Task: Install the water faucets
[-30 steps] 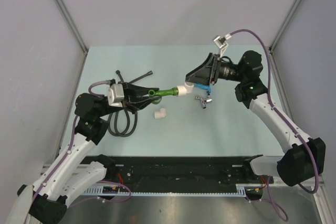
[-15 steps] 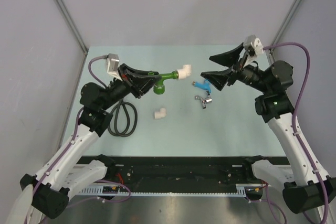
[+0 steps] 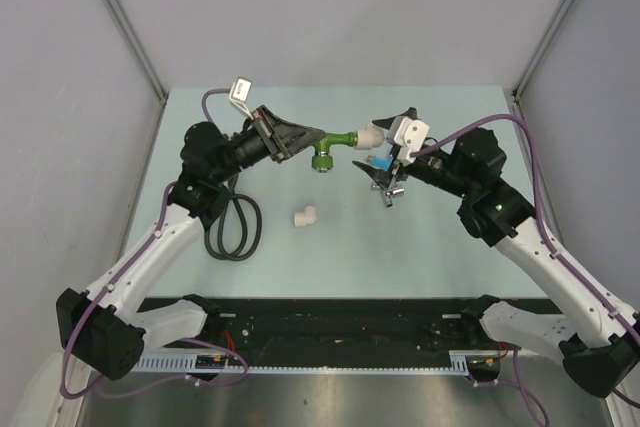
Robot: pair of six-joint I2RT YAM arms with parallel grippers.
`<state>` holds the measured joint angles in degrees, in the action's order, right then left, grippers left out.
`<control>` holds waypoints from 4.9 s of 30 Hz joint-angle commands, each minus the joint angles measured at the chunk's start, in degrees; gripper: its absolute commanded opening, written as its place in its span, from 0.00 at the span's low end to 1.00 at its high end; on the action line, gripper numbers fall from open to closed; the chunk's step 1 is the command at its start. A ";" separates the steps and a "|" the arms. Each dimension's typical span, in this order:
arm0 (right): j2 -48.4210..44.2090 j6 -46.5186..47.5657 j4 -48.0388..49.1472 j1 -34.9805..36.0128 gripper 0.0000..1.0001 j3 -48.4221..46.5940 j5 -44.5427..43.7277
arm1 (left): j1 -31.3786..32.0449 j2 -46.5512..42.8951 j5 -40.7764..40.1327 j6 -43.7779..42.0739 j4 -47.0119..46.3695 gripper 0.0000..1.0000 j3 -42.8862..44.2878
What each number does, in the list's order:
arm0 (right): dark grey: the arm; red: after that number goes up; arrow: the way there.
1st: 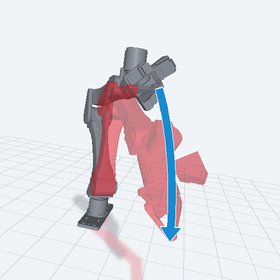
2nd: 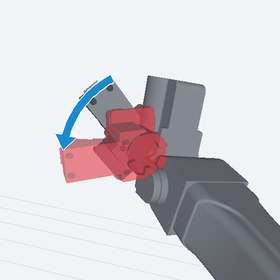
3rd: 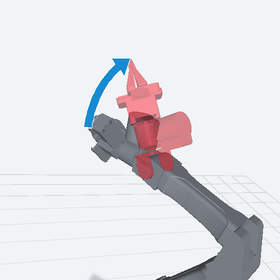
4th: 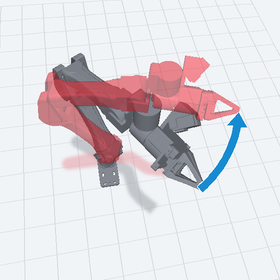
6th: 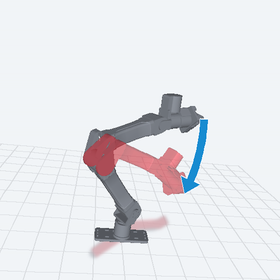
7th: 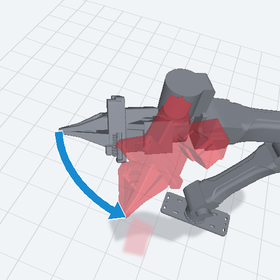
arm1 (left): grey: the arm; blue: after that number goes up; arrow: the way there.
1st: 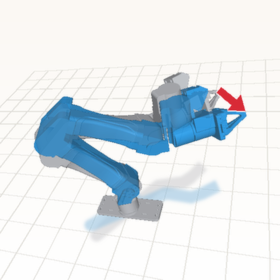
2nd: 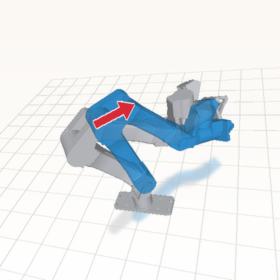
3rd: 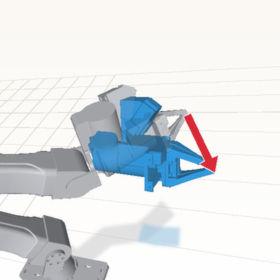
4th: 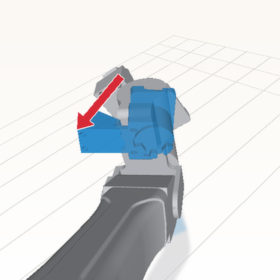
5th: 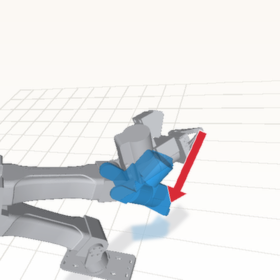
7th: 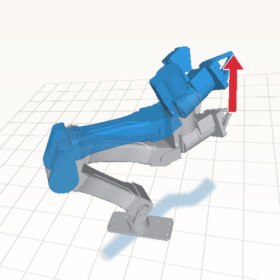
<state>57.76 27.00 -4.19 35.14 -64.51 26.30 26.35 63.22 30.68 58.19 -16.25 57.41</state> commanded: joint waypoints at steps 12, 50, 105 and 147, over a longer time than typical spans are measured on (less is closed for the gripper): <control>5.35 9.65 -1.88 4.50 0.67 0.44 -7.68 | -0.16 0.15 6.32 9.57 -6.24 0.00 3.41; 17.39 -79.56 36.44 -11.49 0.01 0.35 38.21 | 0.99 -16.73 16.44 -57.58 -14.86 0.00 -12.41; 6.75 11.67 4.80 0.63 0.80 0.26 6.21 | -7.45 1.55 14.94 10.89 -7.83 0.00 2.18; 21.96 -94.76 53.58 -9.91 0.00 -3.52 41.28 | -3.50 -22.26 24.25 -71.96 -5.29 0.00 -9.77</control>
<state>80.20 -51.16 40.60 28.69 -65.41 65.21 23.42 44.95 50.33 4.54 -21.78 48.40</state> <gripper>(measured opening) 0.513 0.267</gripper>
